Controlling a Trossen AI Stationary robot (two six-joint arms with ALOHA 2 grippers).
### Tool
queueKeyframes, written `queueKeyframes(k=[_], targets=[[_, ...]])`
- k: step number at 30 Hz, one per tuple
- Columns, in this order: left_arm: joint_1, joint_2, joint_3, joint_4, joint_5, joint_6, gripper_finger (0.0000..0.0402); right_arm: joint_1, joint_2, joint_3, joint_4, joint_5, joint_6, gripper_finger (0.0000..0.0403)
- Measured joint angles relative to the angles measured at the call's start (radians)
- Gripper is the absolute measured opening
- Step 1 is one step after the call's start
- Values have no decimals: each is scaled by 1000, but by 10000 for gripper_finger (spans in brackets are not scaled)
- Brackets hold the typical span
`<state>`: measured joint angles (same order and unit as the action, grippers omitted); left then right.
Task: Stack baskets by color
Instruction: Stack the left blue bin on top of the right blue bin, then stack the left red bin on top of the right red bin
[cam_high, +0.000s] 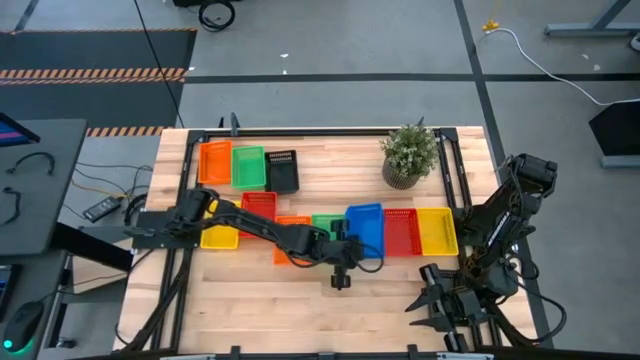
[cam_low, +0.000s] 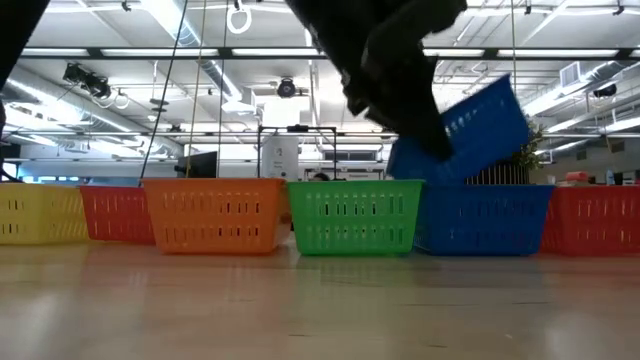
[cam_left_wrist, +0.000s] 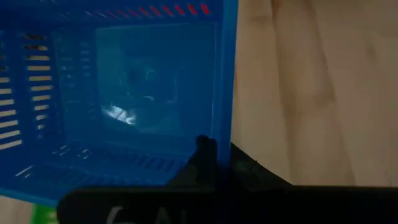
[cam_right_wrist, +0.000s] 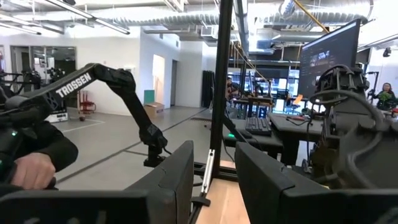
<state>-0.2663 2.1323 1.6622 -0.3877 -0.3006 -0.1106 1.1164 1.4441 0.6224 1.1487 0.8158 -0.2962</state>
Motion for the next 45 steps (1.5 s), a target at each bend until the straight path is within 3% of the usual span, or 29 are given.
queueKeyframes(k=[16, 32, 39, 45], targets=[[1, 29, -2, 16, -9, -10, 17, 0, 0, -1, -6, 2, -2, 122], [2, 22, 2, 47, 17, 20, 129, 0, 0, -1, -27, 2, -2, 122], [-7, -72, 3, 34, 17, 54, 148, 0, 1, -2, -63, 6, 27, 122], [-48, -217, -7, -183, 5, 77, 137, 0, 3, -2, -118, 55, 108, 122]])
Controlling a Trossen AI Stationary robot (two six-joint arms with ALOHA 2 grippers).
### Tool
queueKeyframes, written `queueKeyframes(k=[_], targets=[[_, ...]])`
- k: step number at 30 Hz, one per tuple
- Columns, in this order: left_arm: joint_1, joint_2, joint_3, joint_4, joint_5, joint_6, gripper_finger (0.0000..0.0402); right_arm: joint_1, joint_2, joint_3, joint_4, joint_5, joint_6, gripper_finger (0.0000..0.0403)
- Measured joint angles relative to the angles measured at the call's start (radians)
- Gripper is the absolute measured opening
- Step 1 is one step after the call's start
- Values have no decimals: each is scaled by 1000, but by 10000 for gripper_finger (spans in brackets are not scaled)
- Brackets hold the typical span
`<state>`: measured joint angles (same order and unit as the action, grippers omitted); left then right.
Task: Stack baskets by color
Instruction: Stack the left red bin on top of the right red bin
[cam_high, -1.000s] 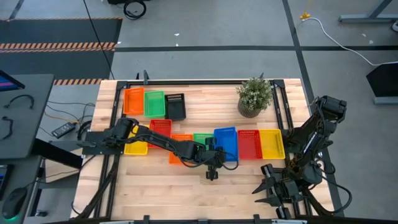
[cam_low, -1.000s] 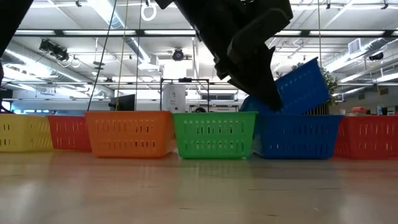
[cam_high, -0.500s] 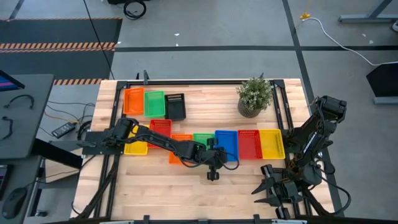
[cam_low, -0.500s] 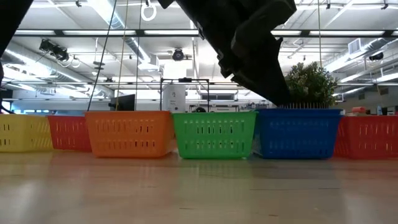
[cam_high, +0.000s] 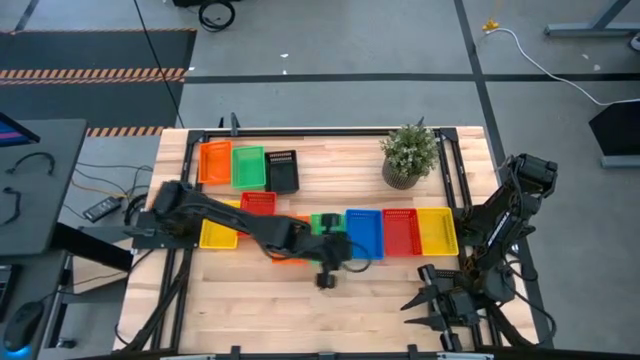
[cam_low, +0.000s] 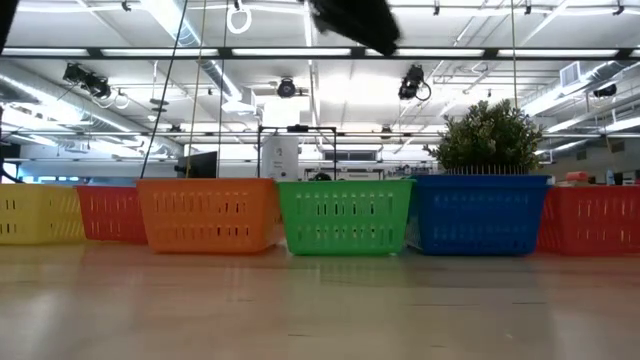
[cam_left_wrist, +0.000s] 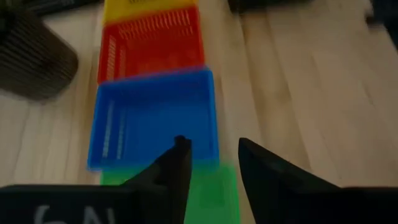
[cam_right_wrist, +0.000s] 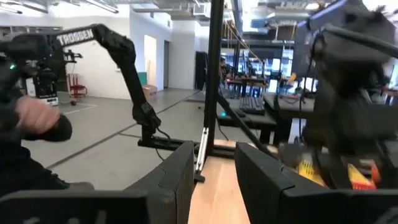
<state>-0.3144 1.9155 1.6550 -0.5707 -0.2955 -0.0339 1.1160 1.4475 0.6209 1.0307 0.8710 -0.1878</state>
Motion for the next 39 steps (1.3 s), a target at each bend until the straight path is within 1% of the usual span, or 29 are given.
queueKeyframes(k=[3, 6, 10, 13, 16, 19, 22, 24, 26, 29, 31, 33, 35, 39], targets=[[-41, -82, -73, -91, -51, -18, 130, 0, 20, 0, -1, 7, 10, 122], [-85, -188, -237, -82, -121, -93, 123, 0, 48, 0, 4, 15, 14, 122], [-147, -365, -509, -5, -203, -274, 117, -8, 92, 0, 21, 29, 41, 122], [-205, -504, -689, 42, -264, -426, 117, -23, 115, 0, 37, 29, 66, 122], [-272, -646, -822, 48, -314, -575, 117, -42, 126, 0, 48, 29, 79, 122], [-343, -760, -921, 48, -326, -666, 117, -73, 134, 0, 61, 29, 81, 122], [-410, -829, -988, 53, -331, -681, 117, -115, 144, 0, 54, 24, 89, 122], [-449, -845, -1025, 49, -340, -652, 117, -152, 156, 0, 62, 18, 114, 122], [-474, -843, -1054, 50, -369, -589, 117, -189, 175, 0, 67, 12, 141, 122], [-471, -828, -1090, 41, -440, -561, 116, -239, 205, 0, 70, -22, 193, 122], [-436, -818, -1094, 19, -456, -563, 117, -267, 222, 0, 86, -52, 219, 122], [-385, -815, -1094, -16, -432, -564, 121, -287, 231, 0, 102, -80, 223, 122], [-332, -810, -1094, -24, -384, -560, 130, -301, 237, 0, 127, -103, 218, 122], [-245, -810, -1094, -23, -244, -502, 162, -309, 237, 0, 148, -133, 214, 122]])
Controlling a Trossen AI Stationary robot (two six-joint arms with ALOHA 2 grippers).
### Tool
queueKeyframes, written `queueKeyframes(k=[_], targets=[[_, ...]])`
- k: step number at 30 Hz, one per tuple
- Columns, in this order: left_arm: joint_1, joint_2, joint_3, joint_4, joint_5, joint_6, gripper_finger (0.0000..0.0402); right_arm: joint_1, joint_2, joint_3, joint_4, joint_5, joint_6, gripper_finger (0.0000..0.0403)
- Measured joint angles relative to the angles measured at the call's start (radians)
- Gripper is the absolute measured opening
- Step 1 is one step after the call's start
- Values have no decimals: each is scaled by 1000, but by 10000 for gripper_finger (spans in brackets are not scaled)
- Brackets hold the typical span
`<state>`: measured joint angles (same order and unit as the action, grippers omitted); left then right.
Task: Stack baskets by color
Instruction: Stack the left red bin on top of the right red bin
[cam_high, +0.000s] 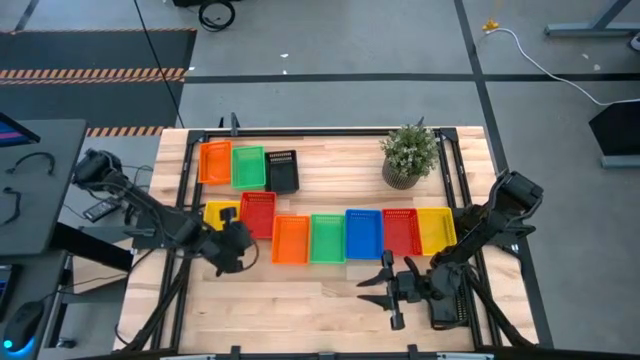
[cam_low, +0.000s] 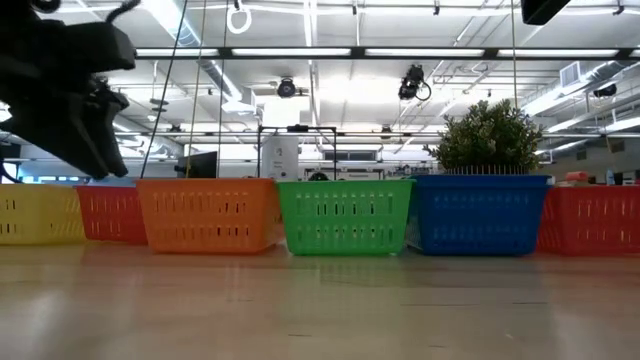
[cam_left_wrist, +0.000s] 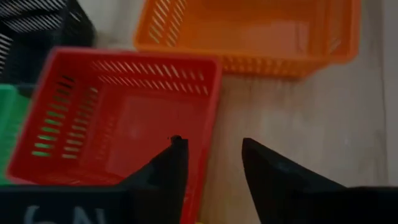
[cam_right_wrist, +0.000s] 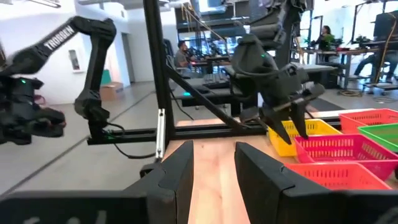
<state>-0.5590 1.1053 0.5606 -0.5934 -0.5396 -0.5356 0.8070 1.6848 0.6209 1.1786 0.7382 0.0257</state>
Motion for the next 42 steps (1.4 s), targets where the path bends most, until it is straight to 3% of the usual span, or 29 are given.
queueKeyframes(k=[5, 9, 15, 23, 33, 37, 42], targets=[[70, 0, 0, -3, 77, 58, 199, 2, 0, 0, -2, -1, -1, 122], [106, 17, 0, -10, 82, 105, 200, 5, 0, 0, -4, -2, -2, 122], [137, 67, 0, -21, 151, 112, 142, 5, 0, 0, -5, -2, -3, 122], [129, 92, 24, -81, 201, 168, 15, 5, 0, 0, -6, -3, -1, 122], [122, 90, 360, -437, 65, 156, 10, -50, -1, 5, -23, -9, 5, 122], [94, 101, 481, -397, 7, 169, 12, -119, -1, 106, -204, -59, -14, 122], [72, 167, 540, -256, -9, 235, 10, -210, 0, 377, -780, -59, -15, 124]])
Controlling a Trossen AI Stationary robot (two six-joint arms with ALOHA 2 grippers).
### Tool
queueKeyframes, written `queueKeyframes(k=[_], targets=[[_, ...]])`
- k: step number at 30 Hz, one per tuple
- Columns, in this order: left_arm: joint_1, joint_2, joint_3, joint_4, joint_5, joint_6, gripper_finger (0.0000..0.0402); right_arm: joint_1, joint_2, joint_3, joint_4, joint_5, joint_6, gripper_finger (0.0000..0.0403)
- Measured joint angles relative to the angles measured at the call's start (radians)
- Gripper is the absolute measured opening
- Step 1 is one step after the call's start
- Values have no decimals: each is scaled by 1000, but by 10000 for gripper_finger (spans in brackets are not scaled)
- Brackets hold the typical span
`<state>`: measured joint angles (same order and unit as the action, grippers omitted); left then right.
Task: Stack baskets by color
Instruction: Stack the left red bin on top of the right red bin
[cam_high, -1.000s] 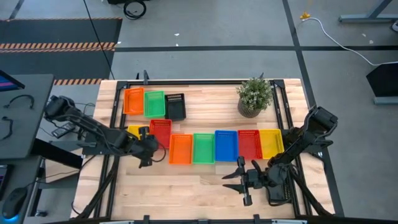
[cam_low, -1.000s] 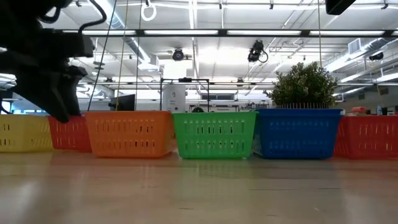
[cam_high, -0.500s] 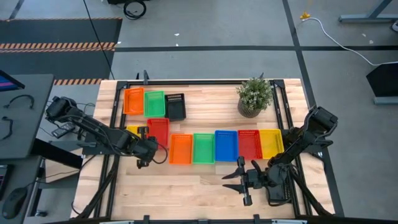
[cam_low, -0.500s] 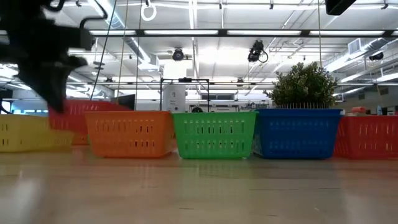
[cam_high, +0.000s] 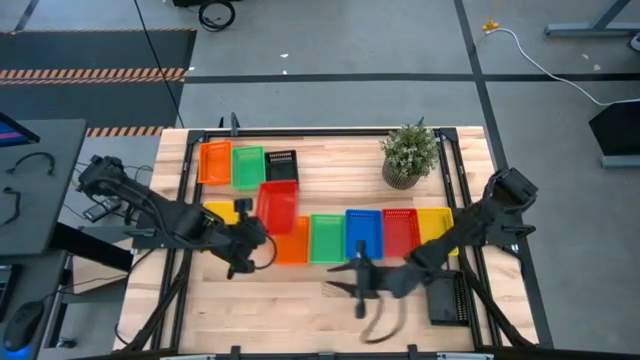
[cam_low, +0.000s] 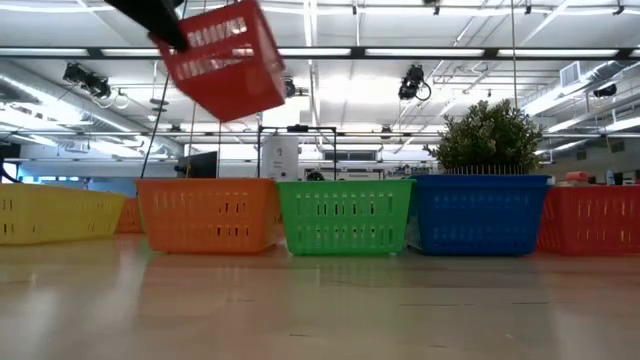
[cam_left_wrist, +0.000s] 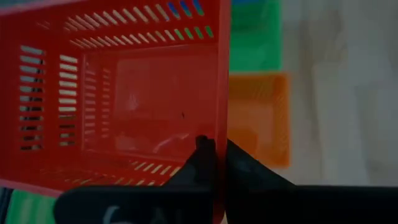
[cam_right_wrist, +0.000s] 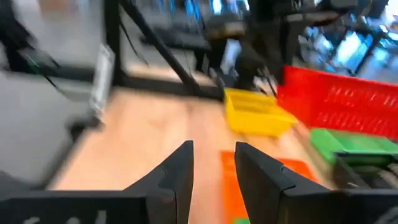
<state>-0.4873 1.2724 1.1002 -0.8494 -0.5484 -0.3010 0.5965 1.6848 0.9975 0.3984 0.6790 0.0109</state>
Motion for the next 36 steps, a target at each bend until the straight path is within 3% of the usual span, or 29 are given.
queueKeyframes(k=[4, 8, 15, 25, 30, 36], targets=[[14, 96, 13, 81, -8, 33, 11, -66, 0, 223, -400, -29, 37, 137], [42, 179, 15, 151, -16, 51, 11, -105, -1, 363, -601, -70, 28, 164], [78, 244, 15, 238, -25, 82, 12, -206, 12, 391, -706, -179, 38, 208], [93, 250, 16, 326, -19, 124, 13, -296, 93, 390, -745, -232, 9, 209], [92, 254, 14, 336, -17, 130, 13, -303, 106, 392, -759, -222, 12, 168], [92, 254, 14, 378, -23, 137, 26, -292, 107, 392, -806, -213, 15, 38]])
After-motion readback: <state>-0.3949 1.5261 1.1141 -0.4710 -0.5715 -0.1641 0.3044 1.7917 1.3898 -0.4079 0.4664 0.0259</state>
